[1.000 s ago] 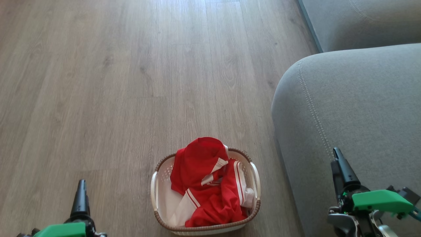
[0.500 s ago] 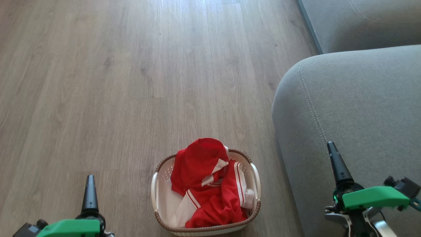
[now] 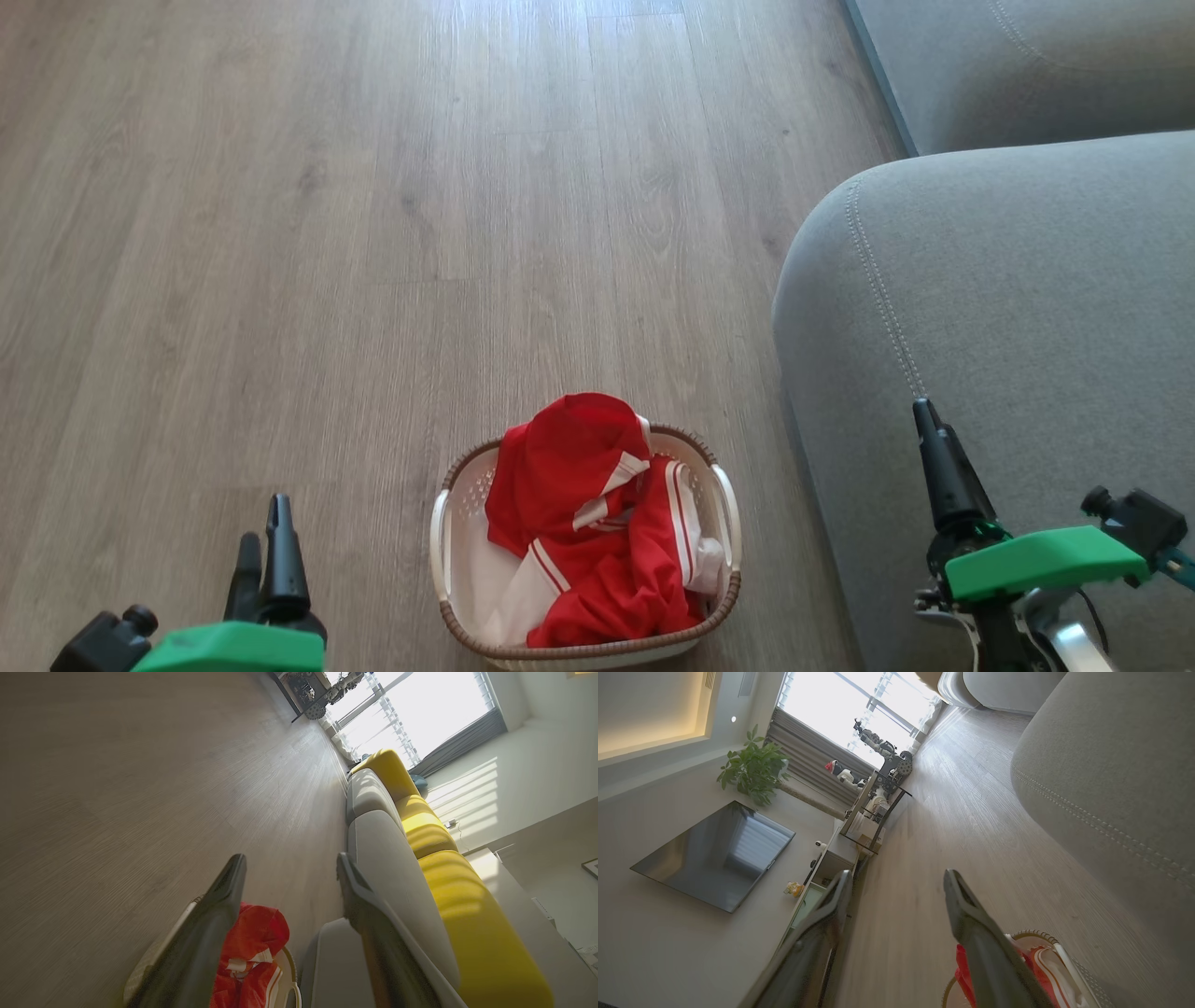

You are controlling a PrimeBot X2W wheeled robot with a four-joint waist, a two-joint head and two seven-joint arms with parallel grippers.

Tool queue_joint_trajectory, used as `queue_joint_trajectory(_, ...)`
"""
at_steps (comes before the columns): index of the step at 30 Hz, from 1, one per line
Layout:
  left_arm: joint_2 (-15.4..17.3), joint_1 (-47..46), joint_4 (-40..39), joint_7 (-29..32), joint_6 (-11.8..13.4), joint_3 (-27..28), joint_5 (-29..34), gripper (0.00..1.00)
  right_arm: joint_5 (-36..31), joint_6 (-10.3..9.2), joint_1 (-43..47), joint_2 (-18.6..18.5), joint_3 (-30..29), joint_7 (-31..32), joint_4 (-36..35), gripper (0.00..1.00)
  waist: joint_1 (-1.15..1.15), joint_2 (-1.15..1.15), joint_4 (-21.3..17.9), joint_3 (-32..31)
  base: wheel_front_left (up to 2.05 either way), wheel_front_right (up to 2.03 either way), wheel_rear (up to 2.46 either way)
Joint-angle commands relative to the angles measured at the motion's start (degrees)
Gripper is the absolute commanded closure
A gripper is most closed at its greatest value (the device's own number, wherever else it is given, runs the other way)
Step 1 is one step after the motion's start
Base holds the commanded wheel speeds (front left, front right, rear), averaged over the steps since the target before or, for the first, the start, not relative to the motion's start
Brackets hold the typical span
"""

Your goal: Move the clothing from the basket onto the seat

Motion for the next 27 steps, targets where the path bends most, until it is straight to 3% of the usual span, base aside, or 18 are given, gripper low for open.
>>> queue_joint_trajectory(1,0.69,-0.39,-2.18,-0.66,0.14,0.79,1.53,0.00,-1.69,0.00,-1.47,-0.21,-0.33,-0.70,-1.73,0.00,0.00,0.00,0.01,0.00,0.00,0.00,0.00)
queue_joint_trajectory(27,1.36,1.59,-0.87,-5.03,1.20,-1.09,23.57,0.00,-25.22,-0.01,-0.90,3.16,-2.68,-1.08,0.68,0.00,0.00,0.00,0.23,-0.30,0.00,0.00,0.00)
